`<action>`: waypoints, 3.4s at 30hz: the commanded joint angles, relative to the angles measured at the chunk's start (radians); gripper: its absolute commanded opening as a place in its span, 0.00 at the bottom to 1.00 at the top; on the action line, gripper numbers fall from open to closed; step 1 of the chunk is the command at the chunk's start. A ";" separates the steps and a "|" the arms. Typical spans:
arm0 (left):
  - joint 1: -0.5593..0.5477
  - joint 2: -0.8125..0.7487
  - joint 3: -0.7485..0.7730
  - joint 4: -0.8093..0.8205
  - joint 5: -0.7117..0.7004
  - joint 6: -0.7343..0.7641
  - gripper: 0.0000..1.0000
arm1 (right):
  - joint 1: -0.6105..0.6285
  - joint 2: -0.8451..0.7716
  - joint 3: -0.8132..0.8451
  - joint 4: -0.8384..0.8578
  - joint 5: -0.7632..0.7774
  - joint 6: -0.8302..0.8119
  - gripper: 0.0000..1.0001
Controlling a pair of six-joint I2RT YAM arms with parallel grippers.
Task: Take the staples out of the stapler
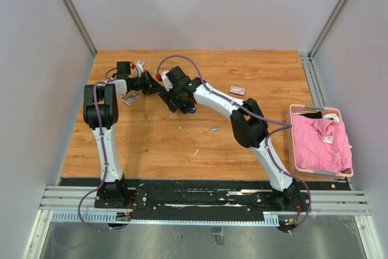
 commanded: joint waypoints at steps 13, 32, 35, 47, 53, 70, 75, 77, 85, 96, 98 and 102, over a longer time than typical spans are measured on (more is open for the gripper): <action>0.027 0.027 -0.058 -0.091 -0.211 0.055 0.00 | 0.084 -0.027 -0.062 -0.011 0.004 -0.069 0.38; 0.028 -0.020 -0.099 -0.097 -0.271 0.068 0.00 | 0.191 0.102 0.090 -0.010 0.291 -0.056 0.34; 0.027 -0.024 -0.107 -0.088 -0.271 0.063 0.00 | 0.192 0.114 0.085 -0.020 0.332 -0.038 0.33; 0.029 -0.024 -0.111 -0.076 -0.265 0.057 0.00 | 0.184 0.064 0.113 -0.038 0.329 -0.051 0.46; 0.029 -0.023 -0.112 -0.074 -0.264 0.057 0.00 | 0.167 0.057 0.114 -0.035 0.356 -0.059 0.49; 0.031 -0.020 -0.110 -0.074 -0.262 0.058 0.00 | 0.112 0.048 0.064 -0.035 0.373 -0.040 0.53; 0.030 -0.020 -0.111 -0.075 -0.262 0.057 0.00 | 0.103 0.007 -0.034 -0.033 0.285 0.008 0.53; 0.031 -0.020 -0.111 -0.073 -0.262 0.055 0.00 | 0.103 -0.012 -0.075 -0.021 0.260 0.020 0.53; 0.035 -0.025 -0.122 -0.054 -0.253 0.044 0.00 | 0.104 -0.037 -0.105 -0.007 0.331 -0.020 0.27; 0.036 -0.063 -0.143 0.034 -0.188 -0.033 0.18 | 0.142 -0.069 -0.104 0.110 0.621 -0.293 0.11; 0.036 -0.072 -0.139 0.036 -0.183 -0.037 0.24 | 0.154 -0.077 -0.116 0.136 0.658 -0.343 0.11; 0.037 -0.089 -0.133 0.032 -0.169 -0.039 0.33 | 0.174 -0.095 -0.156 0.204 0.718 -0.430 0.11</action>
